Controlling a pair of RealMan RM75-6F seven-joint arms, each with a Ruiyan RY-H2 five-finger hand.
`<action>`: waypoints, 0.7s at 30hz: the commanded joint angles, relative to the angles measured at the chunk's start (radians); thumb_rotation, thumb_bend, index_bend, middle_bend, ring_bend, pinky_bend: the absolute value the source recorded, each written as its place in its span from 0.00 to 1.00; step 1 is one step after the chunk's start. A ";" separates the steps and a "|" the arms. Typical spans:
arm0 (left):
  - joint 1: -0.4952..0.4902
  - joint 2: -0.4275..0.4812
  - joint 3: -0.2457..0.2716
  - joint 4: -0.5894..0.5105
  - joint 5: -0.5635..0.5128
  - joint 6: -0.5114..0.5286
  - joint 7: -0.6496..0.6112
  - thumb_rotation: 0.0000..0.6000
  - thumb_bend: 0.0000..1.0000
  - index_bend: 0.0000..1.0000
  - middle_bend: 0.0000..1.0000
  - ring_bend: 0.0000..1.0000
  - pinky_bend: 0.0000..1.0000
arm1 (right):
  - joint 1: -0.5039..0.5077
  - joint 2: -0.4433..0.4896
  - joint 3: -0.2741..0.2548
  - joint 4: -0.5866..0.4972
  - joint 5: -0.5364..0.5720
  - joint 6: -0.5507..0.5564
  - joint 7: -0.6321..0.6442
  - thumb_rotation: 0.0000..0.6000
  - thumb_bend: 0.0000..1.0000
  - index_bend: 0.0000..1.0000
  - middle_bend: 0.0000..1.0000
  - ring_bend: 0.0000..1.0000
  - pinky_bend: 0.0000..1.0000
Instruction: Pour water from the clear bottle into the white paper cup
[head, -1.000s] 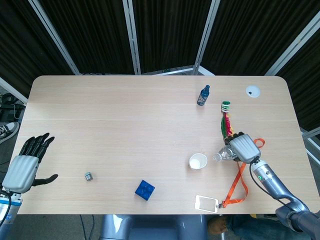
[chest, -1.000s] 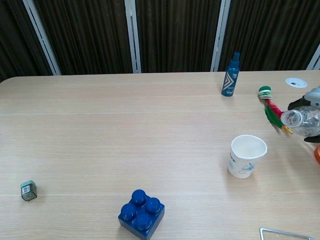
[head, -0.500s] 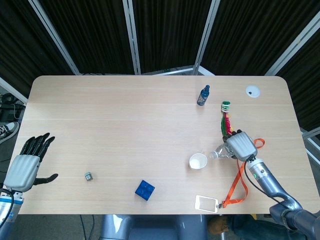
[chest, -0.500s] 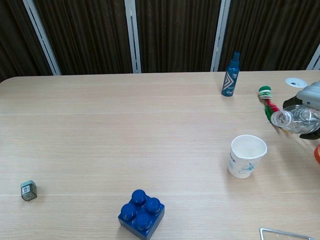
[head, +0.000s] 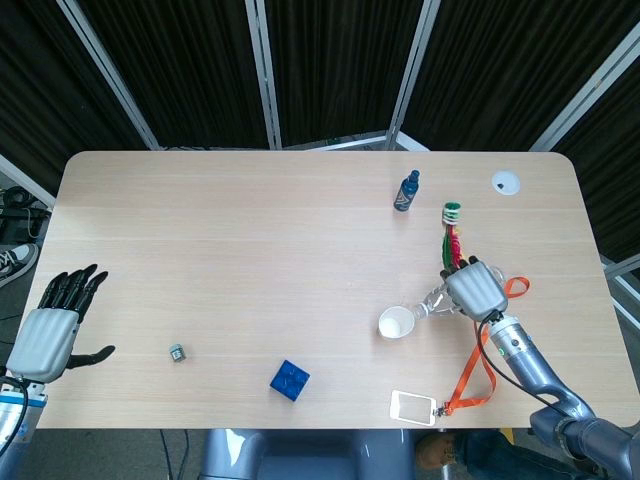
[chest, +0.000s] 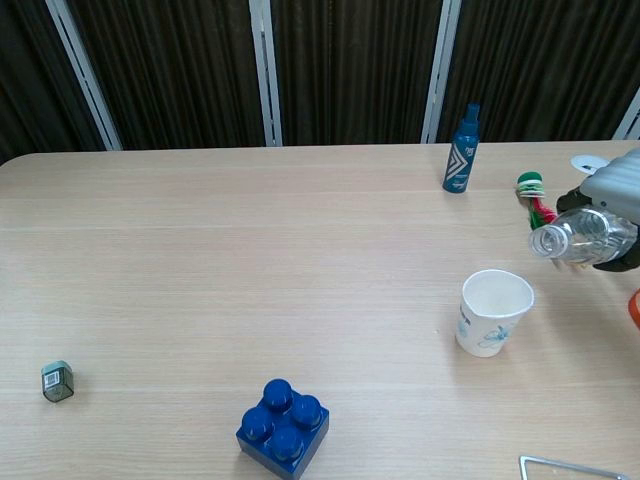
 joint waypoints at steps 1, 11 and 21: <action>0.000 0.000 0.000 -0.001 -0.003 -0.001 0.000 1.00 0.00 0.00 0.00 0.00 0.00 | -0.004 -0.007 0.008 -0.002 0.006 0.015 -0.040 1.00 0.69 0.50 0.57 0.48 0.50; -0.002 -0.001 0.000 -0.004 -0.009 -0.004 0.010 1.00 0.00 0.00 0.00 0.00 0.00 | -0.006 -0.004 0.021 -0.030 0.023 0.026 -0.108 1.00 0.70 0.50 0.57 0.48 0.50; -0.002 -0.001 -0.001 -0.005 -0.012 -0.003 0.009 1.00 0.00 0.00 0.00 0.00 0.00 | -0.011 0.002 0.030 -0.058 0.039 0.034 -0.162 1.00 0.70 0.50 0.57 0.48 0.50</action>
